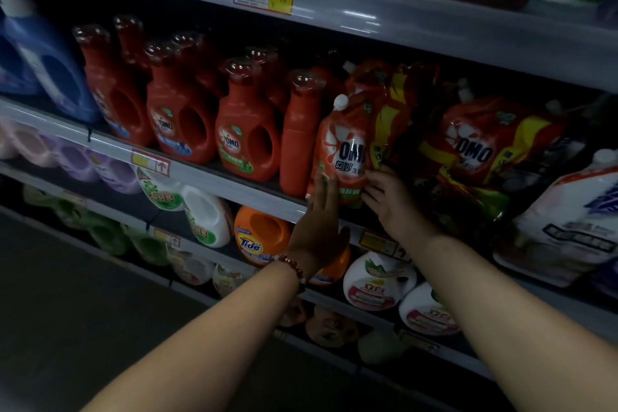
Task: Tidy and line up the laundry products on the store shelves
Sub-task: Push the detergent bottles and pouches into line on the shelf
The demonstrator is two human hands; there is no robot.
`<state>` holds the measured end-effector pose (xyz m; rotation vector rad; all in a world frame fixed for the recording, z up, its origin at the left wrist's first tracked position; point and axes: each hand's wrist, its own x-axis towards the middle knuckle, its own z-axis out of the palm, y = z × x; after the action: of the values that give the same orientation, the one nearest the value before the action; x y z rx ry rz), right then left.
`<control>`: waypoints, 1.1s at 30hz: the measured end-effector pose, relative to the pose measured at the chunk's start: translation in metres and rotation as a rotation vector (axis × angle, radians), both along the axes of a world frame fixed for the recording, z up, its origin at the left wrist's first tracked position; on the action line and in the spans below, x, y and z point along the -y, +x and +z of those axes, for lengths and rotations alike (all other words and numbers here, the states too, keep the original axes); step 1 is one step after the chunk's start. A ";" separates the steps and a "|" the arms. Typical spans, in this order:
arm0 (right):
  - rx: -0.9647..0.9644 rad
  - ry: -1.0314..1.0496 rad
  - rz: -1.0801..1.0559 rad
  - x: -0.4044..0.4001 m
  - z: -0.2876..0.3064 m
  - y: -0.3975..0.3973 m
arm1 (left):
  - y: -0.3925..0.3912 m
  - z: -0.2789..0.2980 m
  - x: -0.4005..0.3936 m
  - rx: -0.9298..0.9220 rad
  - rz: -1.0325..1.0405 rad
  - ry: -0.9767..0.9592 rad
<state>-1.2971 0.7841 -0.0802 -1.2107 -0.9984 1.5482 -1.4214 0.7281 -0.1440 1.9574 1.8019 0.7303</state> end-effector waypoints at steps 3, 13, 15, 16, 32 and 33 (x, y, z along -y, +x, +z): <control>-0.001 -0.008 0.002 0.001 0.005 0.001 | -0.001 0.000 -0.012 -0.023 -0.027 -0.012; 0.699 0.330 0.245 0.020 0.011 0.021 | -0.001 0.011 0.002 -0.157 0.045 0.015; 1.049 0.501 0.318 0.025 0.010 0.030 | 0.004 0.020 0.009 -0.194 0.028 0.060; 1.192 0.548 0.347 0.026 0.008 0.036 | 0.007 0.024 0.012 -0.218 0.013 0.069; 1.757 0.621 0.363 0.008 0.010 0.145 | 0.079 0.030 -0.005 -0.396 -0.191 0.053; 1.744 0.610 0.356 0.005 0.008 0.151 | 0.085 0.031 -0.006 -0.400 -0.197 0.046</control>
<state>-1.1457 0.7794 -0.0719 -1.8204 -2.5677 -0.1083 -1.3366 0.7337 -0.1130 2.4035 1.7742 0.3356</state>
